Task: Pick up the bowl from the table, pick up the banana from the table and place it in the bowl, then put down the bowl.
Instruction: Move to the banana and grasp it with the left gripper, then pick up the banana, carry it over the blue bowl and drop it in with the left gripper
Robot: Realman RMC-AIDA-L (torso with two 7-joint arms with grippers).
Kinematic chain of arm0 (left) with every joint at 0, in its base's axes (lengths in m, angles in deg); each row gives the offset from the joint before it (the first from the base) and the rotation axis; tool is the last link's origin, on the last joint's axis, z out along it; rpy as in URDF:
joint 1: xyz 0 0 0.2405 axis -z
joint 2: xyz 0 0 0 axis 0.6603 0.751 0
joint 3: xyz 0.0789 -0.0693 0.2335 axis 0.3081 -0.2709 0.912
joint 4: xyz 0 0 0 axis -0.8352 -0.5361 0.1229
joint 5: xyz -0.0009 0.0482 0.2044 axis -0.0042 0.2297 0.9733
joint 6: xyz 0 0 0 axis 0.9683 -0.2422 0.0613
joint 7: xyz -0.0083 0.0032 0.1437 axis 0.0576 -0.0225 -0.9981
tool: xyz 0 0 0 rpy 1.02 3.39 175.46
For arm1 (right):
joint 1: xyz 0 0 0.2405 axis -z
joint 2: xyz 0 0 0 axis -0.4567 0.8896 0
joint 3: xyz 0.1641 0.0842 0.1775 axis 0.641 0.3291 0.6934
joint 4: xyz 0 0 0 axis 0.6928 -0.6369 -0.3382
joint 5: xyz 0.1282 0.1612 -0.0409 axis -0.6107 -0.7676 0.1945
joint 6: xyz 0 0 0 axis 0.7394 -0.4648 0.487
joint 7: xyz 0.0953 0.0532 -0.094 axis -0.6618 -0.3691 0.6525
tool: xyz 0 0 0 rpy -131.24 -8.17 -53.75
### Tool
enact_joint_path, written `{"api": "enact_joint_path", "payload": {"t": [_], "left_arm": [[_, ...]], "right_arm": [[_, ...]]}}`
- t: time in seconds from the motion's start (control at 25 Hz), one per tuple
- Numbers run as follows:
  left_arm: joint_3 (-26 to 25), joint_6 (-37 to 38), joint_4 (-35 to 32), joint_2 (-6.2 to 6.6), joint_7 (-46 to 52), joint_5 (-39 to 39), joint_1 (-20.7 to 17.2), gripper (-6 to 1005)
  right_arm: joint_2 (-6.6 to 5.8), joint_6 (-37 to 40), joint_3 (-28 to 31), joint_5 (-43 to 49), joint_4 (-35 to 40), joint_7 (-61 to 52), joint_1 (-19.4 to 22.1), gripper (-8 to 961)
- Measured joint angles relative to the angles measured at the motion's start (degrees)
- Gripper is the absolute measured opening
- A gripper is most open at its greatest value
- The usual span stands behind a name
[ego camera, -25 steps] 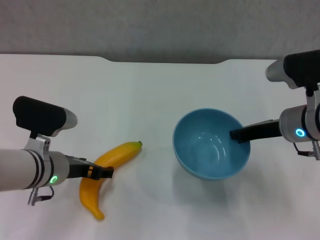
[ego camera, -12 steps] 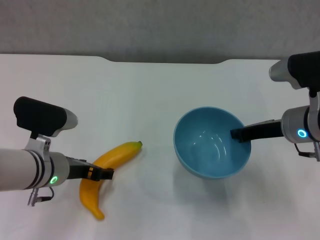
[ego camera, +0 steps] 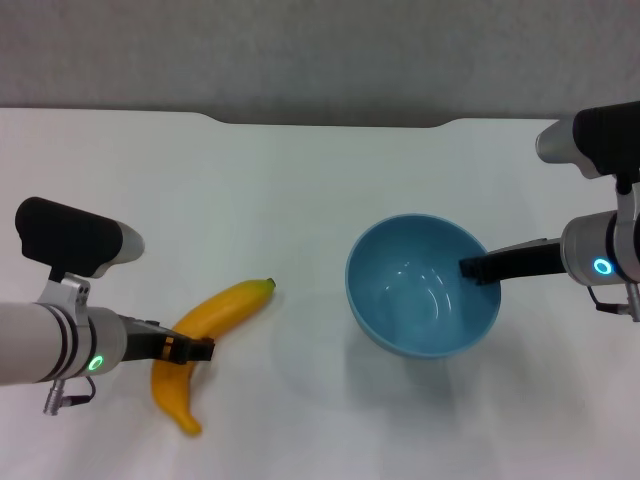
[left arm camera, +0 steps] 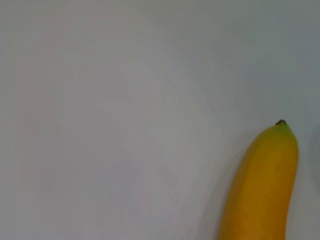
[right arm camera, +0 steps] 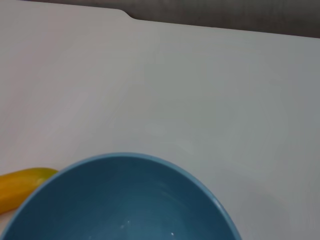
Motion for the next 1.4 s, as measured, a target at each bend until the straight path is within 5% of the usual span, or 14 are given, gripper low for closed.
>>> {"api": "enact_joint_path", "payload": {"t": [0.88,1.0,1.2,1.4], "left_arm": [[-1.42,0.05,-0.43,-0.11,-0.02,1.87,0.27,857],[-1.41,-0.04,-0.34,-0.13,0.02,1.87,0.27,645],[-1.39,-0.16,0.29,-0.15,0.12,1.73,0.05,509],[-1.41,-0.27,0.29,-0.15,0.22,1.59,0.02,510]], "right_arm": [[-0.09,-0.4,0.0,-0.47,-0.8,0.09,0.24,79],[-0.09,-0.3,0.0,-0.47,-0.81,0.15,0.54,80],[-0.05,-0.16,0.05,-0.46,-0.87,0.45,0.7,83],[0.02,-0.08,0.09,-0.46,-0.87,0.62,0.91,85]]}}
